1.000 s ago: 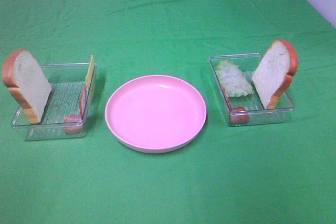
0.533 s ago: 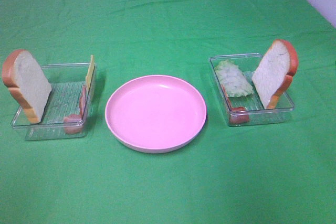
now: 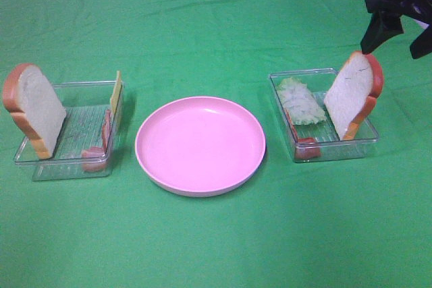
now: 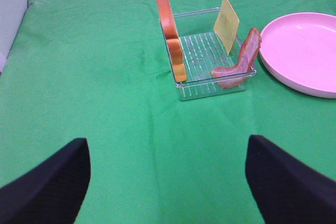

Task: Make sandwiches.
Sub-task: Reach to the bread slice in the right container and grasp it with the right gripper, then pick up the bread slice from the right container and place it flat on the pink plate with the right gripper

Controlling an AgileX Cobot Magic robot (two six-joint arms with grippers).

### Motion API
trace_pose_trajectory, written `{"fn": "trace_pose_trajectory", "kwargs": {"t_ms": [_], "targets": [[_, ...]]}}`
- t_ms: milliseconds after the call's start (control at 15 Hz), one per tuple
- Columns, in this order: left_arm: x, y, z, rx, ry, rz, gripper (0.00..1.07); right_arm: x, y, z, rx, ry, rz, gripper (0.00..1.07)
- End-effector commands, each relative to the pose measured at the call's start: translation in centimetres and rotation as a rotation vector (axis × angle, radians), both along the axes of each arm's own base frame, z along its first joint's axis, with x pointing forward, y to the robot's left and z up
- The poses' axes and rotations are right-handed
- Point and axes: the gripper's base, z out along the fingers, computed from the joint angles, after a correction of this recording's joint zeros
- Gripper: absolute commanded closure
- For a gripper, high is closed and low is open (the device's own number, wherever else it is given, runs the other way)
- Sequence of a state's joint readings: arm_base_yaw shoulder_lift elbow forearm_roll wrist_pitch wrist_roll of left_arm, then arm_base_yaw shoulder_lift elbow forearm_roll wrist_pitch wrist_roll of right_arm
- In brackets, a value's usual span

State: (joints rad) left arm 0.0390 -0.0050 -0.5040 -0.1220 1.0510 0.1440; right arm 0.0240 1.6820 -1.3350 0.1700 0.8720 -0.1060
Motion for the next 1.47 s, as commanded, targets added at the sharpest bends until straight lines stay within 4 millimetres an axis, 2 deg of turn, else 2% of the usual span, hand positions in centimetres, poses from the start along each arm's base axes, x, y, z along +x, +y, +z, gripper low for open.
{"fn": "trace_pose_trajectory", "kwargs": {"t_ms": [67, 200, 267, 333, 533, 667, 800, 933, 1067, 1267, 1400, 1467], "targets": [[-0.3, 0.0, 0.0, -0.007, -0.027, 0.0, 0.29, 4.1, 0.0, -1.2, -0.007, 0.089, -0.002, 0.32], [-0.3, 0.0, 0.0, -0.007, -0.027, 0.0, 0.29, 6.0, -0.5, -2.4, -0.03, 0.135, 0.0, 0.31], [-0.3, 0.0, 0.0, -0.007, -0.027, 0.0, 0.29, 7.2, -1.3, -3.7, -0.041, 0.168, -0.012, 0.31], [-0.3, 0.0, 0.0, -0.007, -0.027, 0.0, 0.29, 7.7, -1.8, -4.6, -0.041, 0.187, -0.024, 0.31], [-0.3, 0.0, 0.0, -0.007, -0.027, 0.0, 0.29, 8.6, -1.5, -7.0, -0.018, 0.213, -0.001, 0.32], [-0.3, 0.0, 0.0, -0.007, -0.027, 0.0, 0.29, 8.8, -1.5, -7.9, -0.015, 0.228, -0.001, 0.38], [-0.3, 0.0, 0.0, -0.007, -0.027, 0.0, 0.29, 8.9, -1.5, -8.0, -0.016, 0.223, -0.002, 0.55], [-0.3, 0.0, 0.0, -0.007, -0.027, 0.0, 0.29, 8.7, -1.4, -8.0, -0.015, 0.239, 0.001, 0.9], [-0.3, 0.0, 0.0, -0.007, -0.027, 0.0, 0.29, 8.5, -1.4, -8.0, -0.013, 0.267, 0.006, 1.07], [-0.3, 0.0, 0.0, -0.007, -0.027, 0.0, 0.29, 8.2, -1.4, -7.5, -0.013, 0.276, 0.012, 1.07], [-0.3, 0.0, 0.0, -0.007, -0.027, 0.0, 0.29, 7.6, -1.3, -4.3, -0.003, 0.197, 0.01, 1.07], [-0.3, 0.0, 0.0, -0.007, -0.027, 0.0, 0.29, 7.6, -1.3, -4.3, -0.003, 0.197, 0.01, 1.07]]}}
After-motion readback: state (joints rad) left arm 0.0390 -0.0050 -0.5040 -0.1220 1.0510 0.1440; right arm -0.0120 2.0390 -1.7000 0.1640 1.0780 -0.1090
